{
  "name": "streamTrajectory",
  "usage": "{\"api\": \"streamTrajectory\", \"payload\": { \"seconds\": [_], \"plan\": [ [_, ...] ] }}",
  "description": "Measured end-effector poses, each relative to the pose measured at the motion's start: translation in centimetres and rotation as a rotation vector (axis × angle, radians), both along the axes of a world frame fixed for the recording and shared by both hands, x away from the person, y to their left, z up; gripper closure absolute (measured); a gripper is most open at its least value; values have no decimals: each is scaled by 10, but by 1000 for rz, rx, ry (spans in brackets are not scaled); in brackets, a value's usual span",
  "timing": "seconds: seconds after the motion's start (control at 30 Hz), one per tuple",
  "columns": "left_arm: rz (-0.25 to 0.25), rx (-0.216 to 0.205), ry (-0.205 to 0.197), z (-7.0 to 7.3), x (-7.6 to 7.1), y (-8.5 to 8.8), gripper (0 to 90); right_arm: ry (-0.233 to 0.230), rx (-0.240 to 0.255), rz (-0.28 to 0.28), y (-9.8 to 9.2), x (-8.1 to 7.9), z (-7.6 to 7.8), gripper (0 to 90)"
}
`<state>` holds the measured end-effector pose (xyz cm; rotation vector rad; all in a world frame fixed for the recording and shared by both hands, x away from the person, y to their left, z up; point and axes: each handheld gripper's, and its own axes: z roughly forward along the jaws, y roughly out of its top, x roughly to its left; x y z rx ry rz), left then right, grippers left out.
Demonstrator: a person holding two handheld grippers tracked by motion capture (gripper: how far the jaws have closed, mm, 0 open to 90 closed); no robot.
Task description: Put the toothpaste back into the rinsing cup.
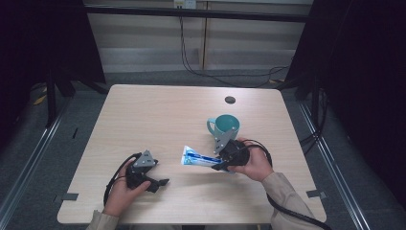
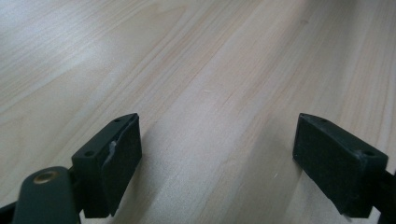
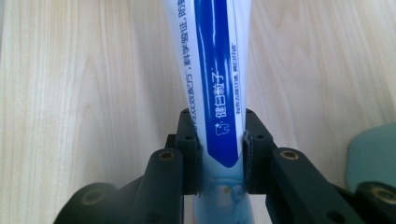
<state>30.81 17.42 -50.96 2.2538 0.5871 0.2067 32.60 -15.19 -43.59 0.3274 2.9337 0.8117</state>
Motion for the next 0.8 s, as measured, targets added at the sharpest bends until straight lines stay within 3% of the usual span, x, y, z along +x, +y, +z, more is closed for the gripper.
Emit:
{"api": "streamTrajectory", "payload": {
  "seconds": [0.17, 0.8],
  "plan": [
    [0, 0, 0, 0, 0, 0, 152, -6, 11, -20, -3, 1, 4, 732],
    [1, 0, 1, 0, 0, 0, 152, -8, 130, -135, -23, 5, 22, 732]
  ]
}}
